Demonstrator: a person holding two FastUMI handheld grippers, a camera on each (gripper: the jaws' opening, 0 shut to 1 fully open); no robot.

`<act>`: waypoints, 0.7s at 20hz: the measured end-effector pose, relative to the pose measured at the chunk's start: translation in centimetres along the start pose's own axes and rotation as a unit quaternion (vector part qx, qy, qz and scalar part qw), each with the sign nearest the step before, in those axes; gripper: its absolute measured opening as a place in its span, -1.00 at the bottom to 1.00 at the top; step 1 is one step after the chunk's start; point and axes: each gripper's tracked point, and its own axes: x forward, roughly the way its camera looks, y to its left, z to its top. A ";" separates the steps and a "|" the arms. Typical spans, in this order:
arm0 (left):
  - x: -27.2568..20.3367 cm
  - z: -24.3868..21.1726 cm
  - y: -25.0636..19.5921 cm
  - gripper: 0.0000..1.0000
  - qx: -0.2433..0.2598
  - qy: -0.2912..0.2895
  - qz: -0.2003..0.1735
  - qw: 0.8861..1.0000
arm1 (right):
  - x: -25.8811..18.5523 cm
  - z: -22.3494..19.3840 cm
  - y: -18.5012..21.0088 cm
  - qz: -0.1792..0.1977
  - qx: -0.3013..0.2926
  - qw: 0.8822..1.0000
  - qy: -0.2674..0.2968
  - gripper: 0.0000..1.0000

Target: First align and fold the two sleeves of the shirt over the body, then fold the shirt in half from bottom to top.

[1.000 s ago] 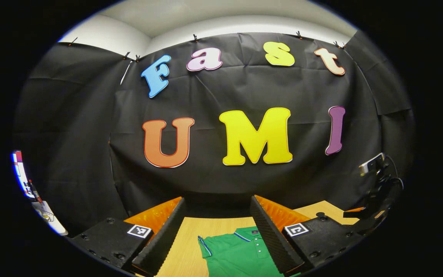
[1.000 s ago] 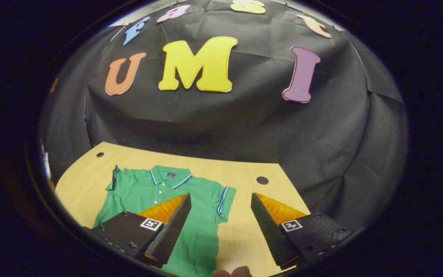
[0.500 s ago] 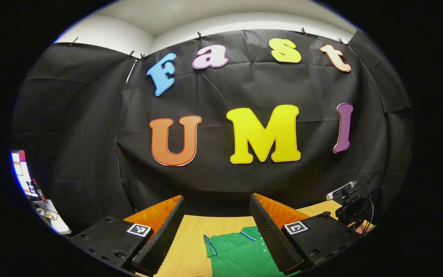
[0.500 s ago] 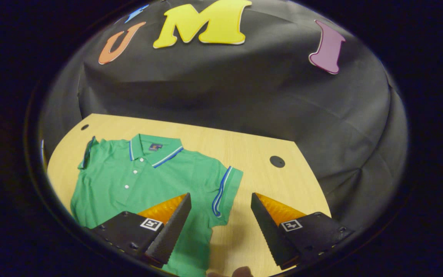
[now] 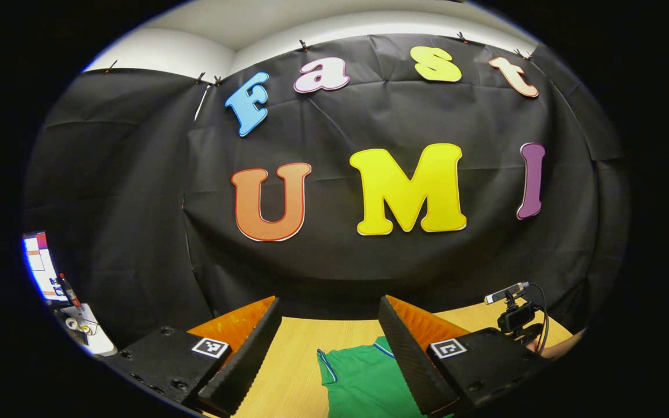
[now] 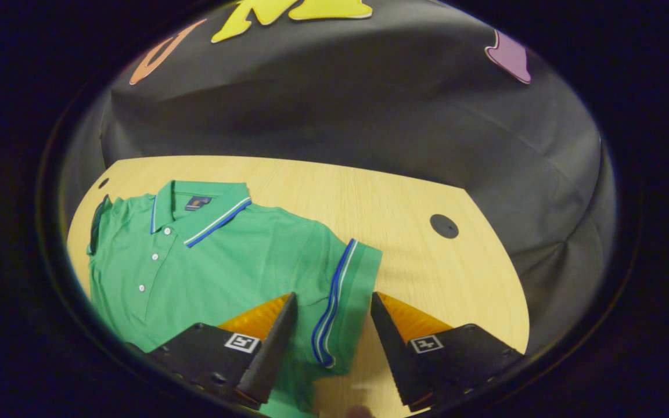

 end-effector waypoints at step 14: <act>0.8 -0.3 -1.6 1.00 -0.010 0.007 -0.019 1.000 | -0.1 0.0 -1.7 0.024 0.052 0.998 0.005 -1.00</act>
